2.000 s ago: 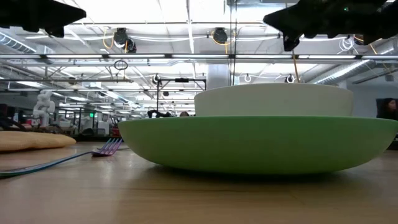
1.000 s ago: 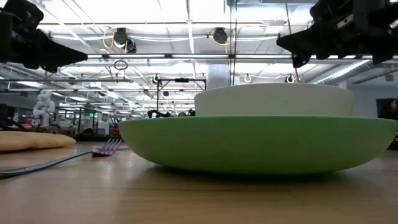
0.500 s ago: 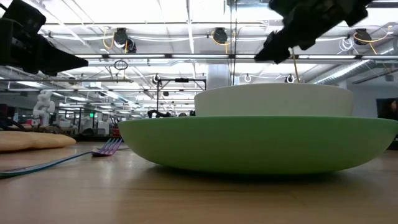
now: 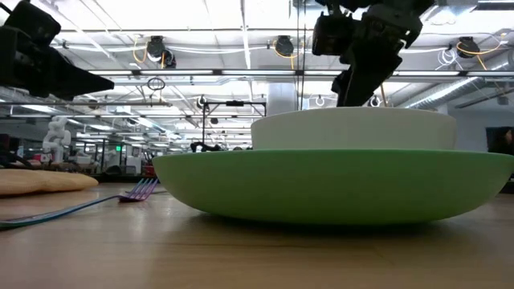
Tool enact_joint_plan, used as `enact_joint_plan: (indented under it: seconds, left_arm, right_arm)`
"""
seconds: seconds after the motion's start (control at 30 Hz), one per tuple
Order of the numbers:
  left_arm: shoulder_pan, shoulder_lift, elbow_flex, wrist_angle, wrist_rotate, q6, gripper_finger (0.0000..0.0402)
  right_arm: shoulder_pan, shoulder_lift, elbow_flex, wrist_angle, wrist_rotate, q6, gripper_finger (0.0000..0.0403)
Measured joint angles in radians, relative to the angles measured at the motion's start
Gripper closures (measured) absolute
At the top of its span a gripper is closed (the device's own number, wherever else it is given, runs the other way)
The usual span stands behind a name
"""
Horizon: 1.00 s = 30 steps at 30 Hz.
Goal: Set table place
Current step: Adjust the violet fork and white bowl
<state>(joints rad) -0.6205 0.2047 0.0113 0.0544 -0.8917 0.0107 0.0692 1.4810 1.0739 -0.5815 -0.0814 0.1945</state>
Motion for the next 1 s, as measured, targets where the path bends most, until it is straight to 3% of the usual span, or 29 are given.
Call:
enact_joint_plan:
  seconds: [0.13,0.4,1.0]
  left_arm:
    - [0.000,0.000,0.000,0.000,0.000,-0.015,0.0392]
    - [0.000,0.000,0.000,0.001,0.000,-0.024,0.0392]
    - [0.000,-0.002,0.000,0.025,0.001,-0.067,0.0392]
  right_arm:
    - [0.019,0.013,0.005,0.011,-0.070,0.041,0.0172]
    - [0.061,0.051,0.005,0.029,-0.072,0.104,0.0172]
    - [0.124,0.090,-0.044,0.045,0.034,0.200,0.0172]
